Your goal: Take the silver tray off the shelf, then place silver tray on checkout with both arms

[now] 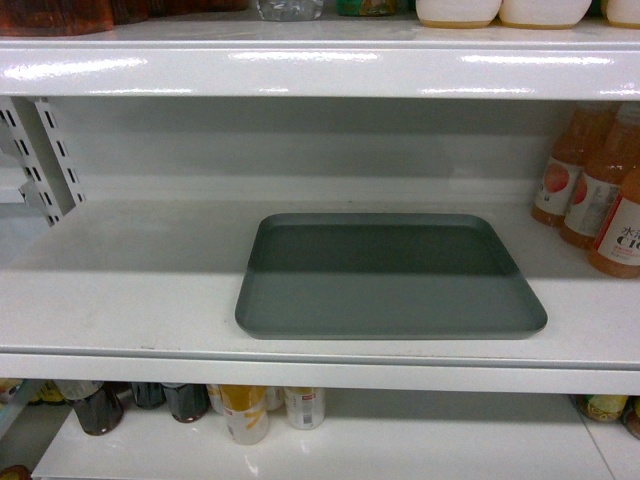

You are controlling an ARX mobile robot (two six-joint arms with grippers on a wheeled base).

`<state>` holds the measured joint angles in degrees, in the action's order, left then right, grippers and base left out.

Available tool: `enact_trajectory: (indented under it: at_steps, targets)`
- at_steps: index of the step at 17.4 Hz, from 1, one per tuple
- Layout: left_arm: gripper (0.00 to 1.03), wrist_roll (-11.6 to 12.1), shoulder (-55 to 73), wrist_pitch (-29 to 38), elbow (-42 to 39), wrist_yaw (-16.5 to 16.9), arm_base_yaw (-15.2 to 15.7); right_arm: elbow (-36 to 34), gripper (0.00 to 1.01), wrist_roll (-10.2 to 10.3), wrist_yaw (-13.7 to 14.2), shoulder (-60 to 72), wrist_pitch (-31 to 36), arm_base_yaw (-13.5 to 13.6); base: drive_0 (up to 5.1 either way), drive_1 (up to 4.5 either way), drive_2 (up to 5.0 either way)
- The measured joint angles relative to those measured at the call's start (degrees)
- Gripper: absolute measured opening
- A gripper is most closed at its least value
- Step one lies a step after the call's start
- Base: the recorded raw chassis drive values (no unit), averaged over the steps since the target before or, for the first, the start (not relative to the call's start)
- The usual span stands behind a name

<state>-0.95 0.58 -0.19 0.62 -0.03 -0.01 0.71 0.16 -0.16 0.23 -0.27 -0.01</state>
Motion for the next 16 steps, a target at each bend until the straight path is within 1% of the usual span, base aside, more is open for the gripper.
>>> enact_trajectory:
  at_steps: [16]
  targets:
    - [0.98, -0.02, 0.0, -0.02, 0.0, 0.02, 0.0, 0.0, 0.98, 0.0, 0.0, 0.0, 0.0, 0.0, 0.0, 0.0, 0.0]
